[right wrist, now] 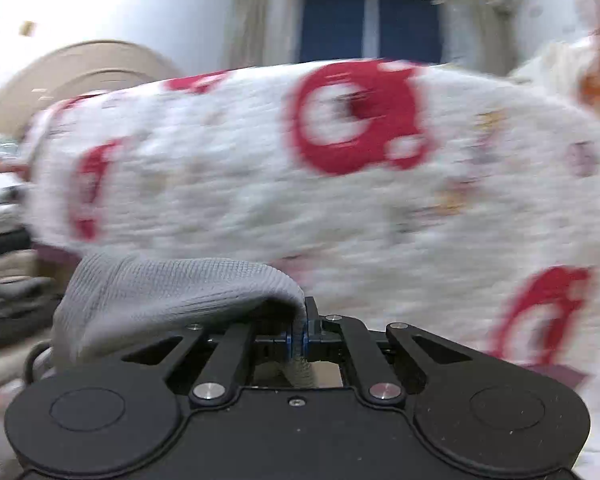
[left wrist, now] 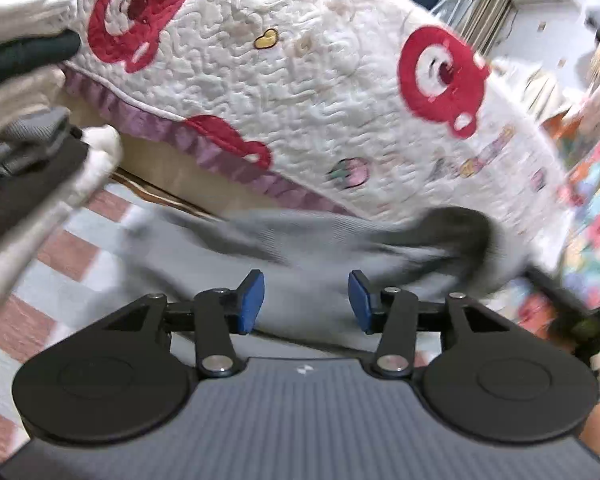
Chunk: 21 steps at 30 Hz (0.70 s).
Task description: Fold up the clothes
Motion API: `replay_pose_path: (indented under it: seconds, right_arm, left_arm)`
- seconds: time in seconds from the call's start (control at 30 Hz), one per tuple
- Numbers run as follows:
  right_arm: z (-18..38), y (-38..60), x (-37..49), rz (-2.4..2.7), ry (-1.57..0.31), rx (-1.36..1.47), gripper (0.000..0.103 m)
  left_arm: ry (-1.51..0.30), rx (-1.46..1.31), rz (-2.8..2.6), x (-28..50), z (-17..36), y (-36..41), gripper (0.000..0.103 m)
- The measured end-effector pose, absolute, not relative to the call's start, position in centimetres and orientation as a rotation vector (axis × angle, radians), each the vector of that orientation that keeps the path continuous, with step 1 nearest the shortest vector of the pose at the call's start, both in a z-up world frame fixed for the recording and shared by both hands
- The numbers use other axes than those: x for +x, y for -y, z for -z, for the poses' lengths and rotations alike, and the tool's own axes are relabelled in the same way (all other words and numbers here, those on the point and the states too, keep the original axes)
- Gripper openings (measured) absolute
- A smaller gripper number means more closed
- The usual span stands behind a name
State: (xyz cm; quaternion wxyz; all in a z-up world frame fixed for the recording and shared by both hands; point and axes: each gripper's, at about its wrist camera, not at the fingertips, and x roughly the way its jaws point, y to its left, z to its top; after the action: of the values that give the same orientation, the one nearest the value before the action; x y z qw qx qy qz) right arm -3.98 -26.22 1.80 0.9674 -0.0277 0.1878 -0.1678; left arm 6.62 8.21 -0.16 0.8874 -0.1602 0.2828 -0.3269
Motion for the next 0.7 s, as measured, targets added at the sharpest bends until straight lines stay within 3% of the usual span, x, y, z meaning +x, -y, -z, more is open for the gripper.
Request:
replay_pose_path:
  seconds: [0.13,0.2,0.37,0.5,0.57,0.7]
  right_arm:
    - [-4.5,30.8,-8.5,0.554,-0.319,-0.080,0.006]
    - [-2.4,33.2,-9.1,0.628,-0.453,-0.064,0.008]
    - [4.4,38.7,-11.4,0.795,-0.775,0.210,0.025]
    - [5.2,40.1,-13.7,0.856,-0.793,0.298,0.032]
    - [4.3,40.0,-14.1,0.858,-0.761,0.295,0.044]
    - [3.1,40.3,-13.6,0.678,-0.675,0.450,0.044]
  left_arm:
    - [-0.678,-0.191,0.678,6.6,1.4,-6.3,0.048]
    - [-0.736,-0.119,0.710,6.4,2.4,-4.5,0.051]
    - [-0.929,-0.011,0.737,6.0,5.9,-0.5,0.054]
    - [-1.006,0.062,0.660,5.8,8.1,1.2,0.054]
    - [-1.004,0.086,0.626,5.7,8.4,1.5,0.054]
    - [-0.959,0.065,0.598,5.7,7.6,0.8,0.058]
